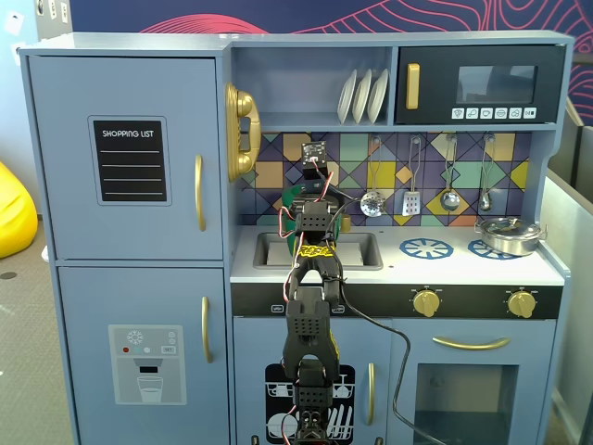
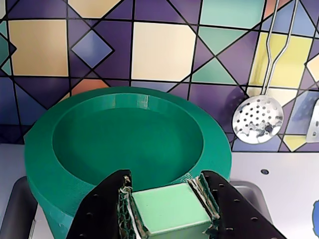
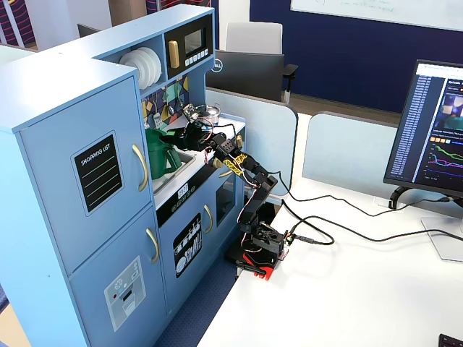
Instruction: Pick up the lid from the counter and put it on the green recipient
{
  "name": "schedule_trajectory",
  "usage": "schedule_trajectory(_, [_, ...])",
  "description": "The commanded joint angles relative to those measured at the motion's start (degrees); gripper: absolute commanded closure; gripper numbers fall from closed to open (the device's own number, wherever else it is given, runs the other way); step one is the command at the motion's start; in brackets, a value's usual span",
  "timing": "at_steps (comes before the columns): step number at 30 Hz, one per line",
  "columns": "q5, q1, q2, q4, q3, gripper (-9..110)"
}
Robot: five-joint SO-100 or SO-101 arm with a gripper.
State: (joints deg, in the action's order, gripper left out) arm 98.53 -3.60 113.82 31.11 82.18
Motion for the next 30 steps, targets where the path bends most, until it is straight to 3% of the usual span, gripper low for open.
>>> schedule_trajectory(1, [-1.8,0.7,1.7,-2.9,-1.7,77])
schedule_trajectory(4, [-1.8,0.7,1.1,-4.4,-4.0,68])
schedule_trajectory(8, [0.1,0.2,1.3,-4.1,-8.6,67])
schedule_trajectory(15, [1.5,-0.1,14.3,13.3,-8.2,68])
schedule_trajectory(23, [-2.3,-2.7,42.3,28.7,22.1,73])
schedule_trajectory(30, [-3.2,-3.9,59.2,29.0,59.2,97])
